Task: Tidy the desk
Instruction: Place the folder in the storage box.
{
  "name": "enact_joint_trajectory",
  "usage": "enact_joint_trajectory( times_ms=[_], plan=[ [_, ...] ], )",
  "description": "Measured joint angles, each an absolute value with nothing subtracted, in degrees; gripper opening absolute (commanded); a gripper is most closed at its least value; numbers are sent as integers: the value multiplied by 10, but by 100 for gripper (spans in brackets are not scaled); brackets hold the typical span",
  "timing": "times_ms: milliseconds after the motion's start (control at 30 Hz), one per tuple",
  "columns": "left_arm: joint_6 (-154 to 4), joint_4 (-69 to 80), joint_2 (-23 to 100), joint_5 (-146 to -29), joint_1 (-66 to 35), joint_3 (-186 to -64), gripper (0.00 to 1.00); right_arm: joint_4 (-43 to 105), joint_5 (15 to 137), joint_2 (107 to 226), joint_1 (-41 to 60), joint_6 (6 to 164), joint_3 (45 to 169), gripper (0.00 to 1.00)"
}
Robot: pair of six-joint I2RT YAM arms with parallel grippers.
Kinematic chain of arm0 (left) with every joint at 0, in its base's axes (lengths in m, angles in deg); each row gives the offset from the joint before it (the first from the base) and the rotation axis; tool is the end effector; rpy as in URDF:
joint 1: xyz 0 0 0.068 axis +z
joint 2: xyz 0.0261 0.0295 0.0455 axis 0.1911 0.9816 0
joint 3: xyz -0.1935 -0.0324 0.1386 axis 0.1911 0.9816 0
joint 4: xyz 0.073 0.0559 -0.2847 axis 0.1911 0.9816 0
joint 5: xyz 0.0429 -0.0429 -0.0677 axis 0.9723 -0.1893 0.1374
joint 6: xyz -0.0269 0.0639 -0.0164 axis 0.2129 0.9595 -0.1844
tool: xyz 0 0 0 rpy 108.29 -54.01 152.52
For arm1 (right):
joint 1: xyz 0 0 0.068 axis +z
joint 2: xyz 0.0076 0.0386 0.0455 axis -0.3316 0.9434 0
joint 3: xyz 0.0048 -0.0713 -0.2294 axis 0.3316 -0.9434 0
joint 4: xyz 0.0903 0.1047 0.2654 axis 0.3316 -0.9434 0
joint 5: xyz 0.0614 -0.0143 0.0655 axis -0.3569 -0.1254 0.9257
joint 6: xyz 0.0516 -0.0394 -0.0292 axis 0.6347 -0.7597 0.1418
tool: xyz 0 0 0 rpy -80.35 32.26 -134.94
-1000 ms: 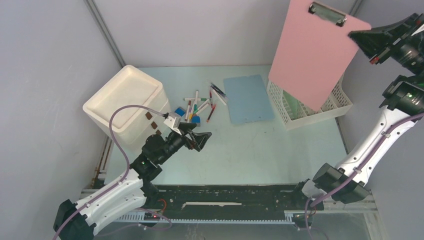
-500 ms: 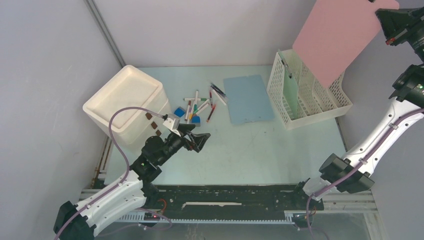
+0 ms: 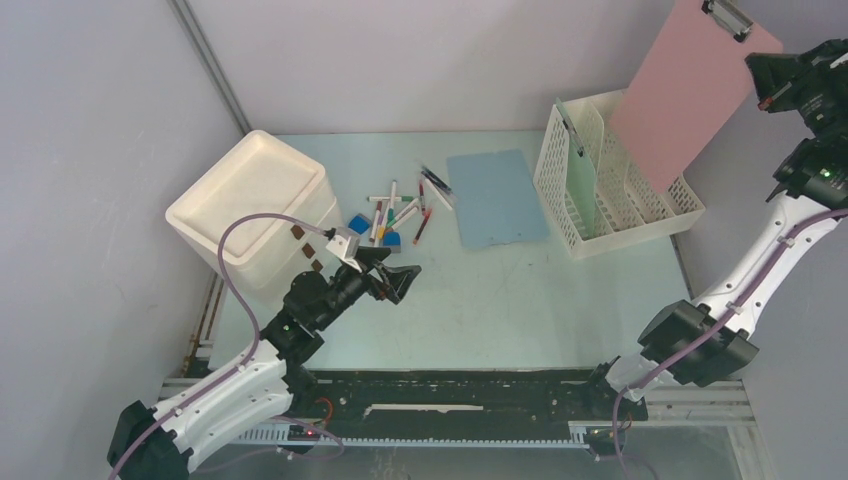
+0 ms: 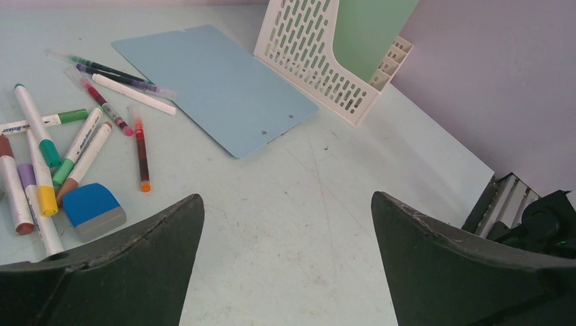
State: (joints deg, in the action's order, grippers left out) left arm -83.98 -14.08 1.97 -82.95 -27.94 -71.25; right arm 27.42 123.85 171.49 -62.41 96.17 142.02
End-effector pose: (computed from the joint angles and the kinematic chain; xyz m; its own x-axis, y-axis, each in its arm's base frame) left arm 0.2009 -0.1672 0.2176 -0.2216 -0.2710 -0.9367 0.6403 0.6841 -0.3493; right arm 0.2817 -0.1968 0.5521 0.1824 0.0675 -0.9809 -0.2537 0.9671 0.0194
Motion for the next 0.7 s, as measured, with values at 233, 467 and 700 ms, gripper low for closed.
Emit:
enact_joint_trajectory(
  times_ms=[233,467,700],
  plan=[
    [-842,-141,20,-830,-279,-713,100,267,1223,1715,-623,920,1386,0],
    [-844,-141,20,-830,-279,-713,100,273,1208,1714,-603,888,1346,0],
    [-844,-142,18,-830,-278,-706,100,321,1194,1713,-563,854,1271,0]
  ],
)
